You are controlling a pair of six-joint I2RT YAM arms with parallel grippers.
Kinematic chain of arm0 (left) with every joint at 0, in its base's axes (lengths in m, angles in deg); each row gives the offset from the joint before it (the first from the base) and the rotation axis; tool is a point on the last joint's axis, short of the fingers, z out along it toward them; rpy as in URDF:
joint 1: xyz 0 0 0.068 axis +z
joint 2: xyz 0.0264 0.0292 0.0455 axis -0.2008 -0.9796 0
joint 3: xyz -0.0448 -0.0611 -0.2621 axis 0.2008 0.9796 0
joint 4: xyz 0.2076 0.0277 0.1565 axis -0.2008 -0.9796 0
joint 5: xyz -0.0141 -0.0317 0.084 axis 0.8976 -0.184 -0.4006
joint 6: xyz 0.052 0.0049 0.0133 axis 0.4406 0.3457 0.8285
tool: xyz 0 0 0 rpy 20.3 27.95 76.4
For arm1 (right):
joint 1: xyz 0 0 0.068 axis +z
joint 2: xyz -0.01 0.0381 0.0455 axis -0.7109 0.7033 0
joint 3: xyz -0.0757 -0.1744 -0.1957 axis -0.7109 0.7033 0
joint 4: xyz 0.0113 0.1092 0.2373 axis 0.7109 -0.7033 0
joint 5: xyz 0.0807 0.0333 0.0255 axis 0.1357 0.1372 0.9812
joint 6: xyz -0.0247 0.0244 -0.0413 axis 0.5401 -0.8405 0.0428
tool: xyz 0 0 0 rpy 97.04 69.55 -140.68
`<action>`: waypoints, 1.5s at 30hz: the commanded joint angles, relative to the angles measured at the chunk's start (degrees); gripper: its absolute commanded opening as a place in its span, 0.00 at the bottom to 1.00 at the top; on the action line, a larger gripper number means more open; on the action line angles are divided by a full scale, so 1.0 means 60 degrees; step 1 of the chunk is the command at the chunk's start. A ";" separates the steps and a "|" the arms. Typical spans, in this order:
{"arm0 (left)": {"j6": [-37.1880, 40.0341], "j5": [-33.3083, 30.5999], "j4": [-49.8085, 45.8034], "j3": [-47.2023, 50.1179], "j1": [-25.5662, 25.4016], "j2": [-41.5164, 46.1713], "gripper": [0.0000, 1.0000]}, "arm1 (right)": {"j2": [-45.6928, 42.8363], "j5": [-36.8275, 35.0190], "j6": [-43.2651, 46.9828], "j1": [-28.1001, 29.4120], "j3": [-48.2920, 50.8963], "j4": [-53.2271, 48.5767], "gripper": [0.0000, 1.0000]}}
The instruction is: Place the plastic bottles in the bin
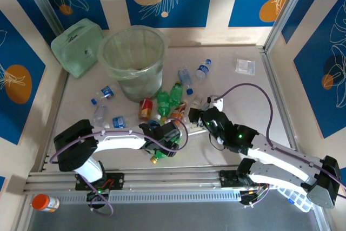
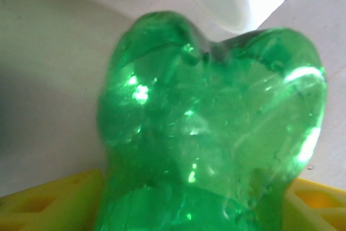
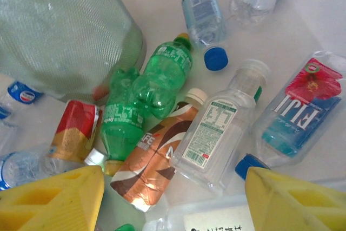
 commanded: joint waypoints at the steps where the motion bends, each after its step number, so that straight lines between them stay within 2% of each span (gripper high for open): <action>1: 0.0381 -0.0315 -0.0444 -0.0396 -0.0057 -0.0308 0.66 | -0.0089 0.0913 -0.0850 -0.0582 -0.0582 -0.0430 0.70; 7: 0.0676 -0.0525 -0.0463 -0.0558 -0.0060 -0.0301 0.56 | 0.0756 0.2671 -0.1665 -0.2016 -0.1258 -0.0346 0.73; 10: 0.0883 -0.0782 -0.0191 -0.0459 0.0001 0.0085 0.51 | 0.1095 0.4082 -0.1821 -0.2832 -0.0982 0.0573 0.73; 15: 0.1304 -0.0598 0.0430 -0.0320 0.0086 0.1132 0.40 | 0.1339 0.5012 -0.1310 -0.3063 -0.0598 0.1531 0.73; 17: 0.1488 -0.0684 0.0498 -0.0462 0.0139 0.1613 0.40 | 0.1243 0.4517 -0.1069 -0.2808 -0.0560 0.1581 0.73; 21: 0.1751 -0.1064 0.0495 -0.0770 0.0278 0.2550 0.38 | 0.0622 0.2058 -0.0413 -0.1440 -0.0678 0.1150 0.74; 24: 0.1906 -0.1252 0.0483 -0.0892 0.0450 0.3238 0.35 | -0.0094 0.1478 0.0270 -0.0957 -0.0567 0.1339 0.73; 29: 0.1963 -0.1158 0.0740 -0.0828 0.0842 0.4456 0.27 | -0.0721 0.2215 0.1076 -0.1001 -0.0763 0.1832 0.72; 33: 0.2189 -0.1047 0.0252 -0.1819 0.1273 0.4599 0.21 | -0.0363 0.2486 0.1223 -0.1102 -0.1518 0.1975 0.72; 37: 0.2072 -0.0551 -0.0567 -0.3470 0.1981 0.4082 0.16 | 0.0641 0.1809 0.1623 -0.1209 -0.2708 0.1967 0.72; 45: 0.1922 0.0163 -0.2201 -0.7509 0.3860 0.2133 0.12 | 0.2017 0.2532 0.1366 -0.2141 -0.4175 0.2491 0.72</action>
